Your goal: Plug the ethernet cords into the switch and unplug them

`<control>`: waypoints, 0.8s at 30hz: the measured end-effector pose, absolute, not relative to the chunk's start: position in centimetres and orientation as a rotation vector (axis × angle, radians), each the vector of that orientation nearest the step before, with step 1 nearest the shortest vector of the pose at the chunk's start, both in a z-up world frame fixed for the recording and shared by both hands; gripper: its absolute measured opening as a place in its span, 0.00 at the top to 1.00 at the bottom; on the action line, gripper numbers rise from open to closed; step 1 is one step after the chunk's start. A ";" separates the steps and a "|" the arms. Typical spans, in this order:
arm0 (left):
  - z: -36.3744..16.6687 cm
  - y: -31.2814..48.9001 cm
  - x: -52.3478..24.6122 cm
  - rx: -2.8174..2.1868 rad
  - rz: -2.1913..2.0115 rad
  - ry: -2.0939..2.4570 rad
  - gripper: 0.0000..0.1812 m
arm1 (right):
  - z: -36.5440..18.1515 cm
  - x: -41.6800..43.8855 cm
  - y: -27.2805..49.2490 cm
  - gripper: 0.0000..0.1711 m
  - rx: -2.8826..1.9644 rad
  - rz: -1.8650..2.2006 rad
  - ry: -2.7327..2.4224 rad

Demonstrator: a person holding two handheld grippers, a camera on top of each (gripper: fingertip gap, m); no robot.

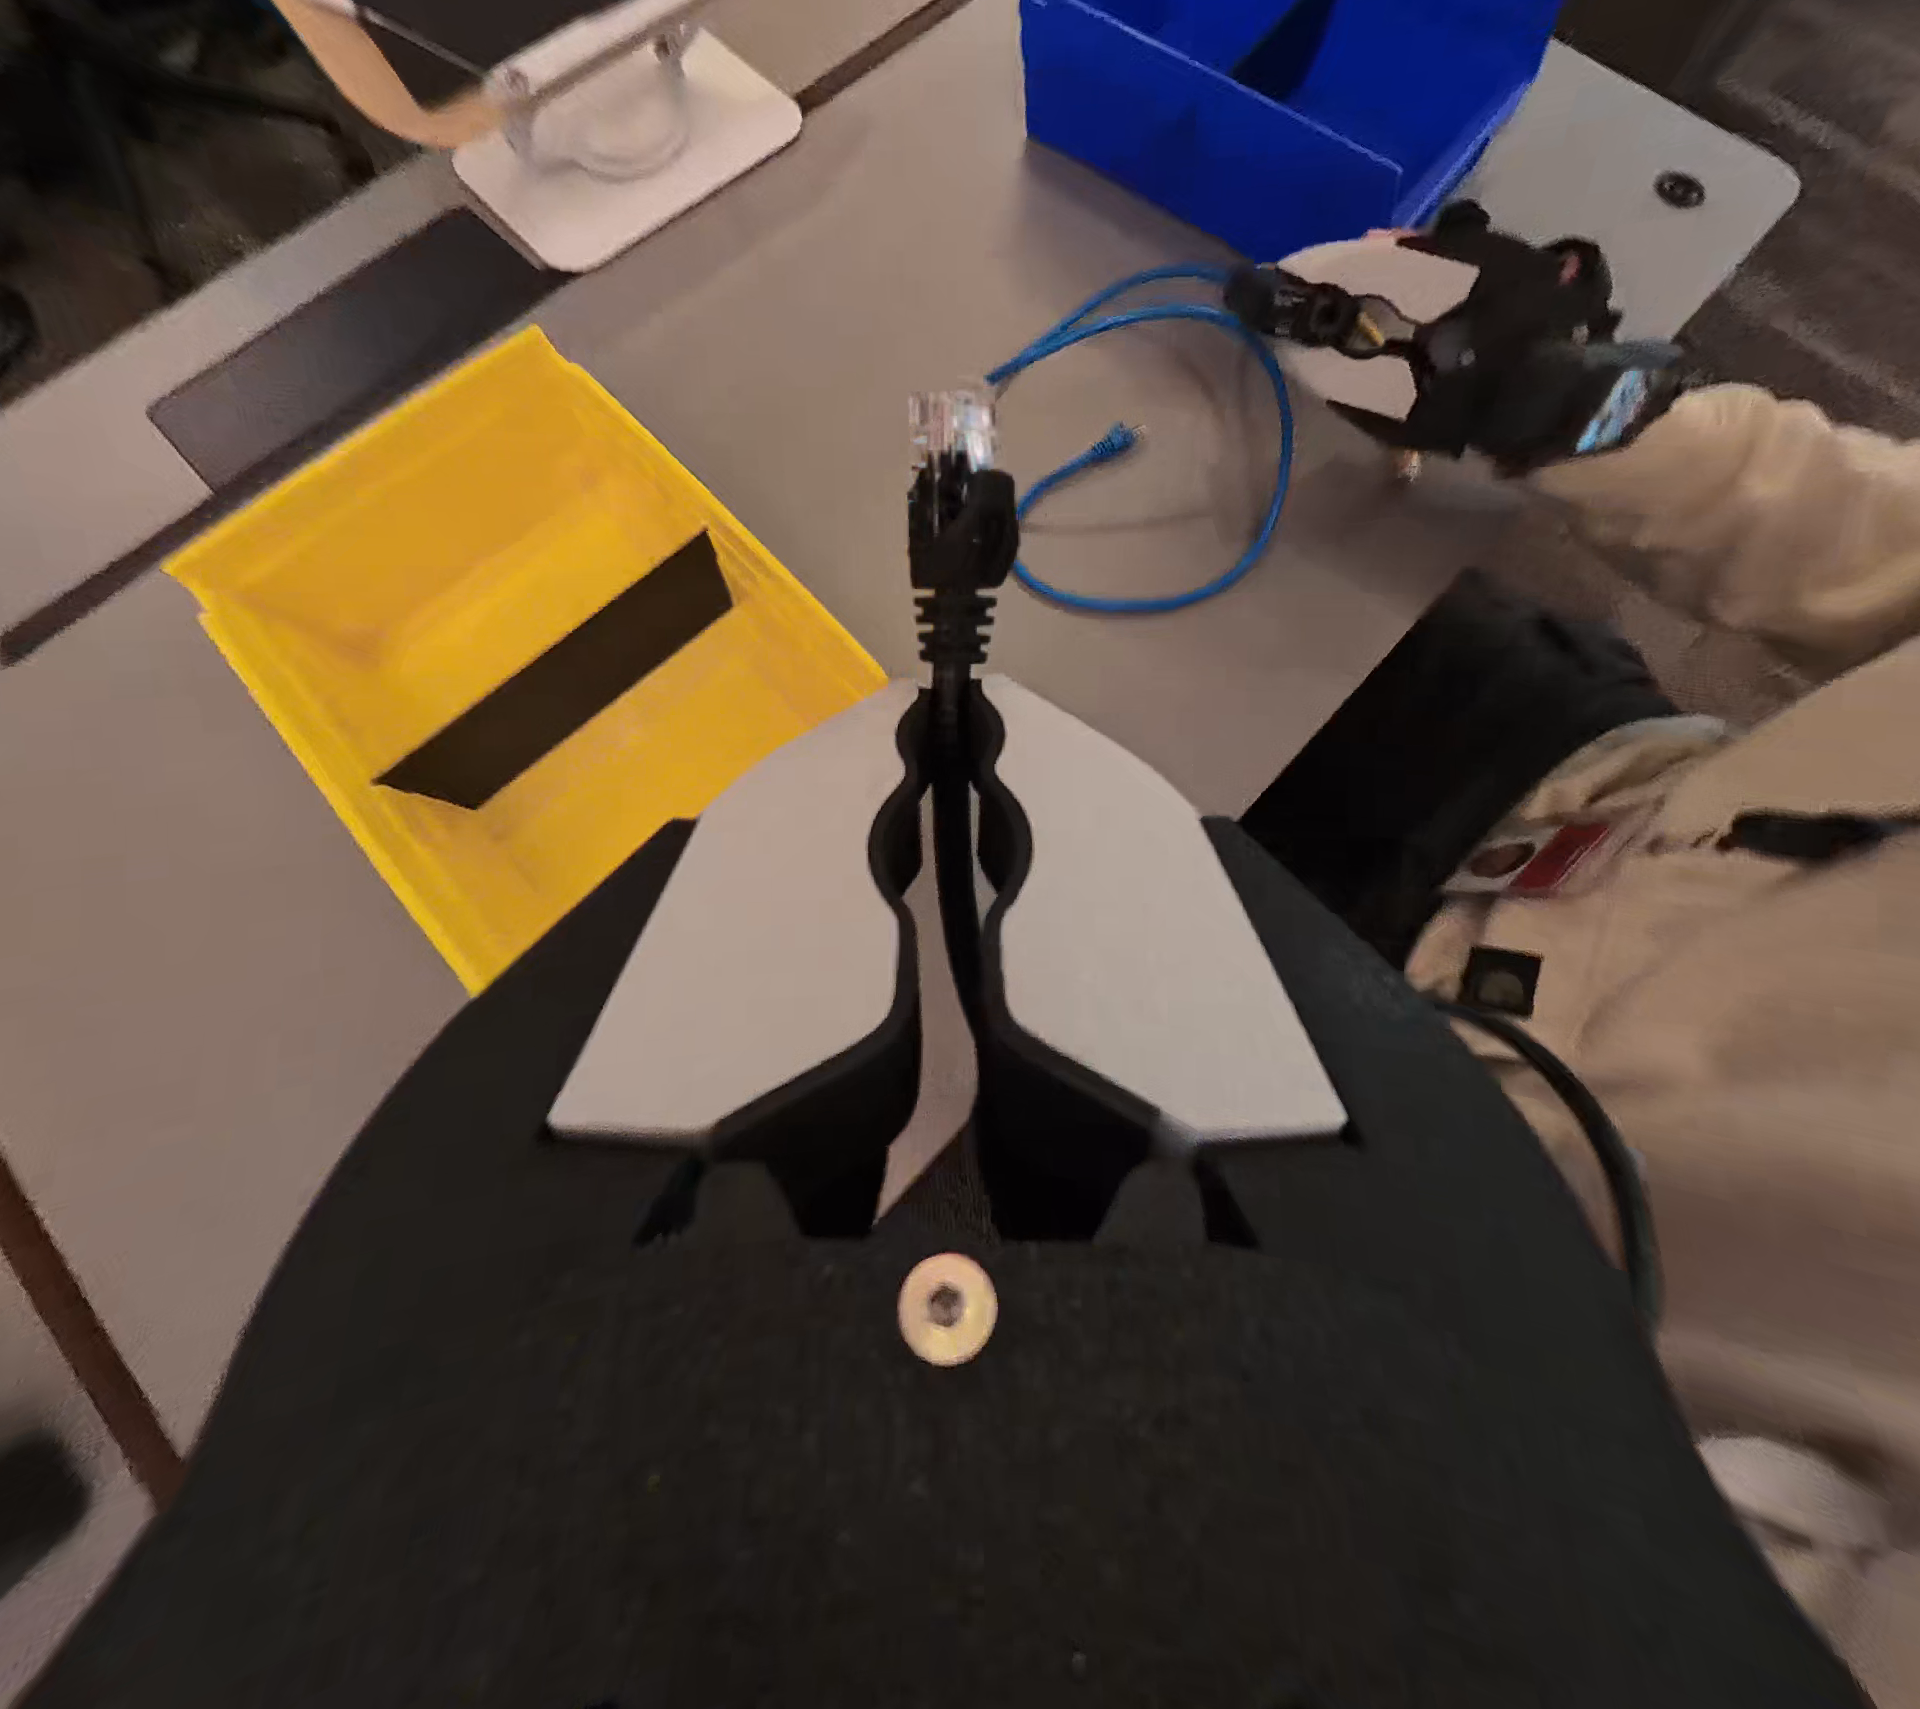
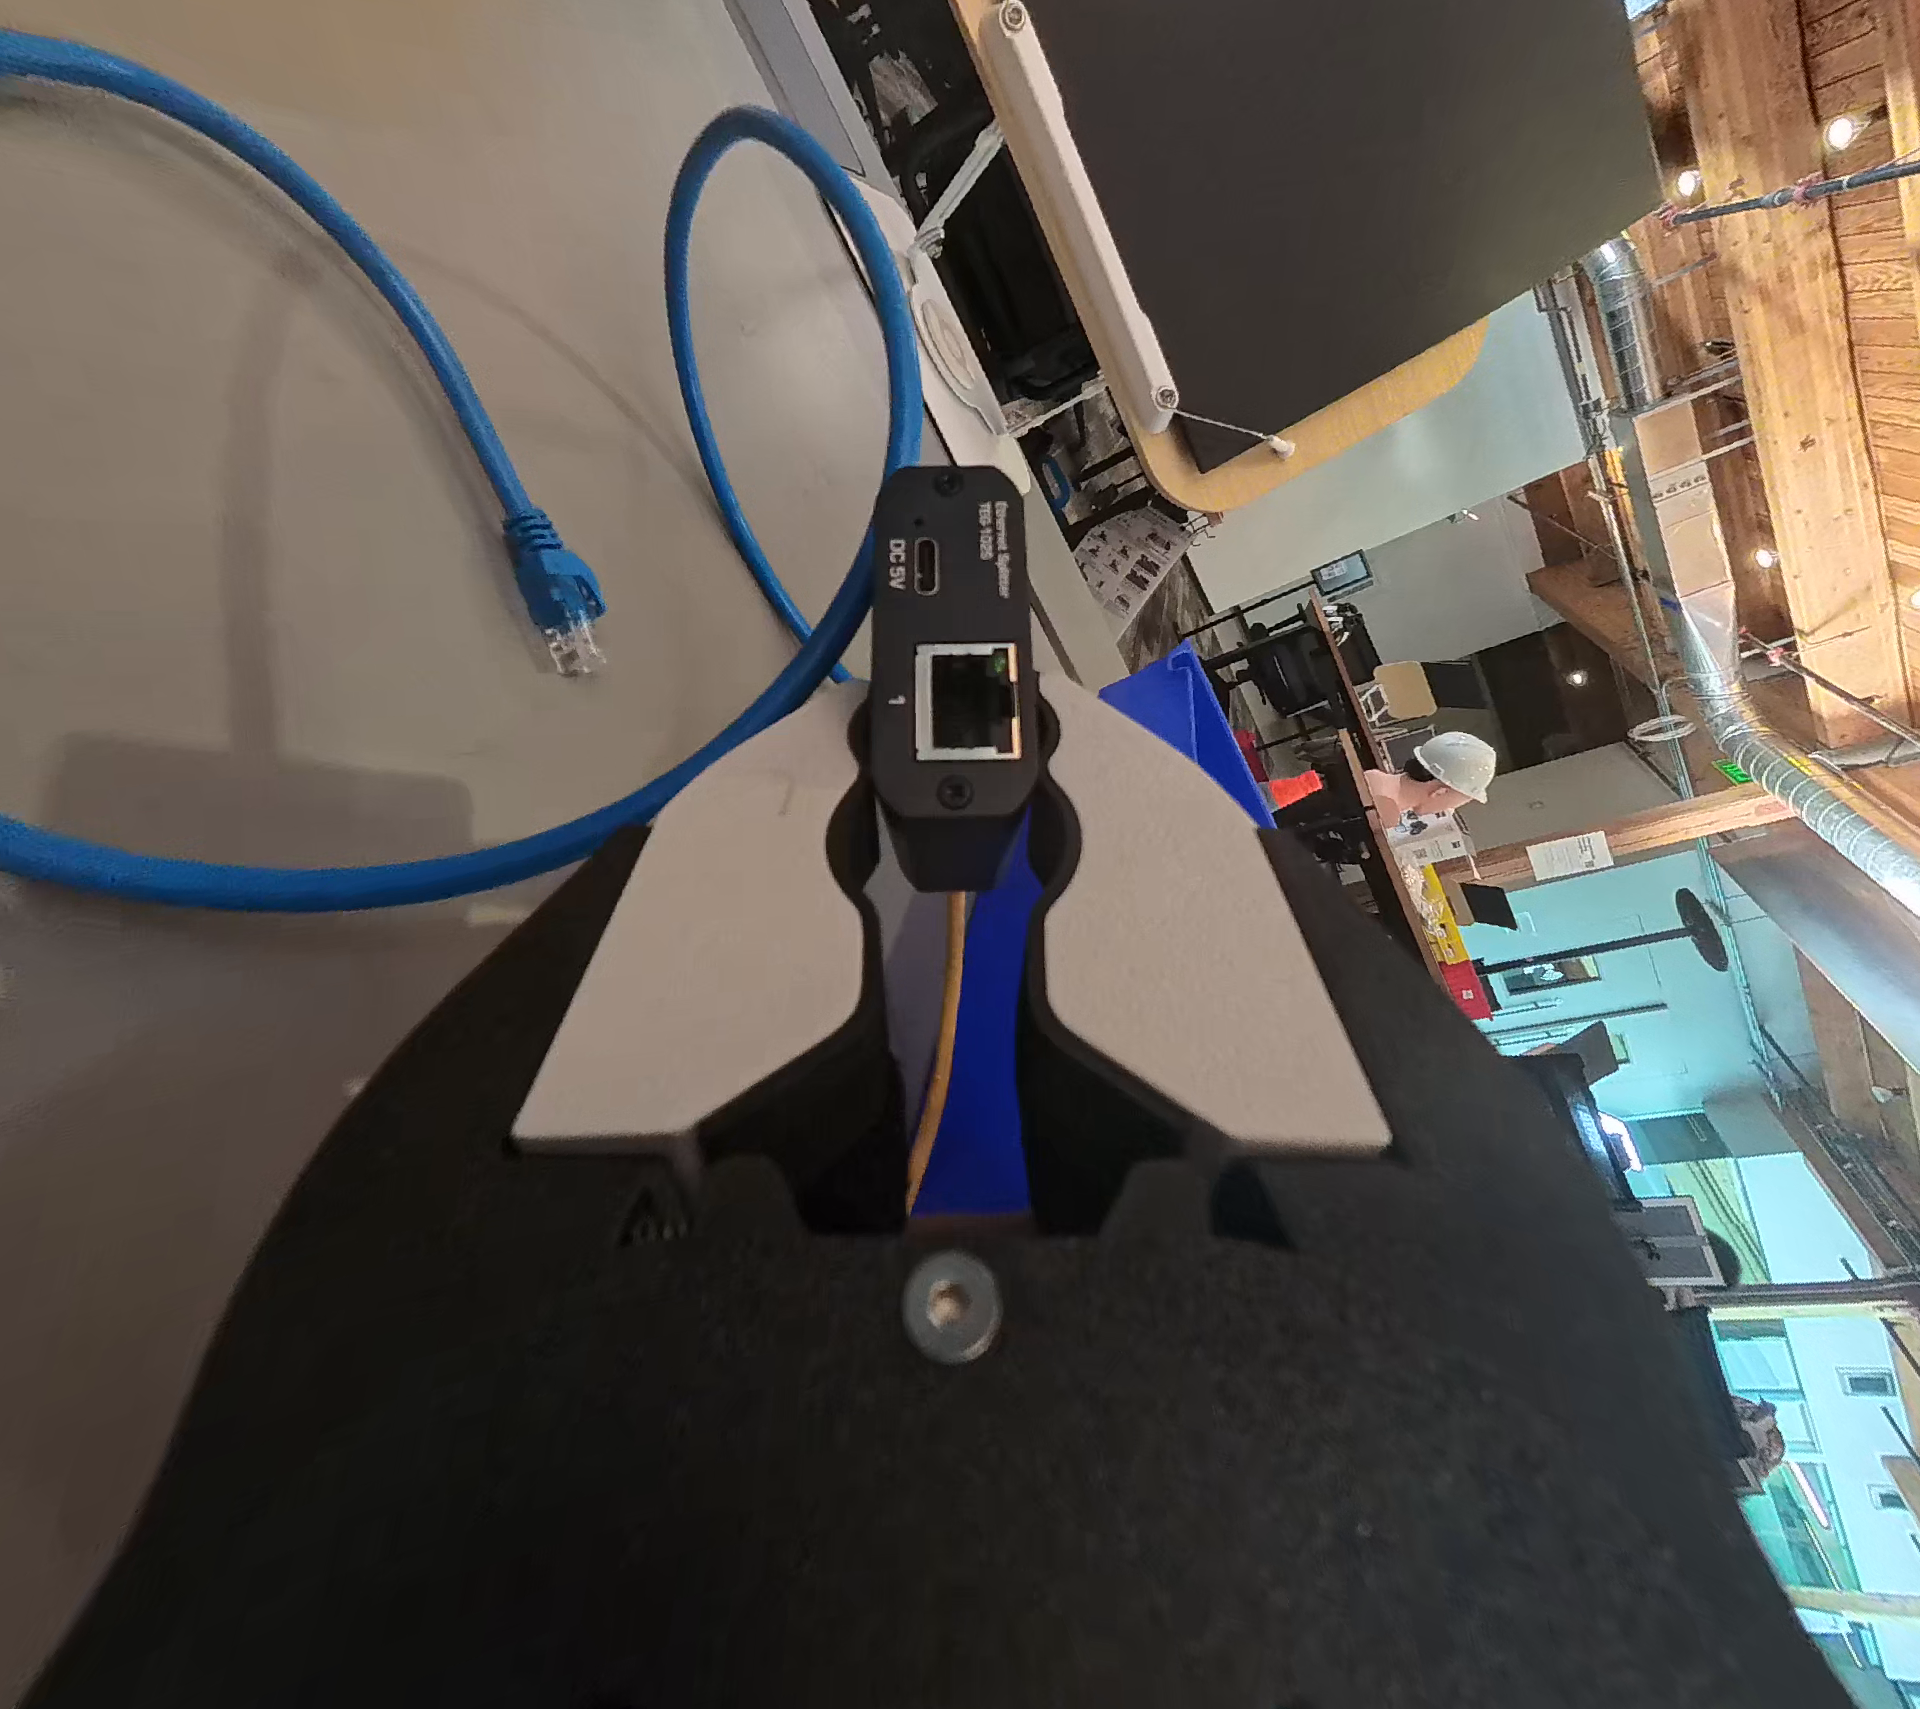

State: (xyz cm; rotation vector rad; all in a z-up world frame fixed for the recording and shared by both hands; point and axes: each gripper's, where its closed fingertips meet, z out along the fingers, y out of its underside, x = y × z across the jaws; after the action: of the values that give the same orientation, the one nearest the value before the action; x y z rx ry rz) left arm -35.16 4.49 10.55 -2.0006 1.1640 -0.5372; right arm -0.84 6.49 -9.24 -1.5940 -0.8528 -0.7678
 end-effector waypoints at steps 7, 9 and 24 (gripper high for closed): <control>-2.1 3.7 -21.9 -2.341 -0.880 1.646 0.97 | -9.5 -2.0 7.2 0.86 -1.567 -0.811 -0.900; -6.2 3.4 -19.3 -2.456 -0.918 1.742 0.97 | -9.7 -2.9 7.3 0.86 -1.543 -0.847 -0.944; -10.7 1.4 -11.3 -2.576 -0.995 1.870 0.97 | -11.1 -4.5 7.4 0.86 -1.526 -0.950 -1.064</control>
State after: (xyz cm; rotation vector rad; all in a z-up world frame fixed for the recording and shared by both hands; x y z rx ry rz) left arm -11.35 1.39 -10.67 -2.5761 1.8700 -0.9950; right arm -4.46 7.42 -11.05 -1.5260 -1.0636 -0.9498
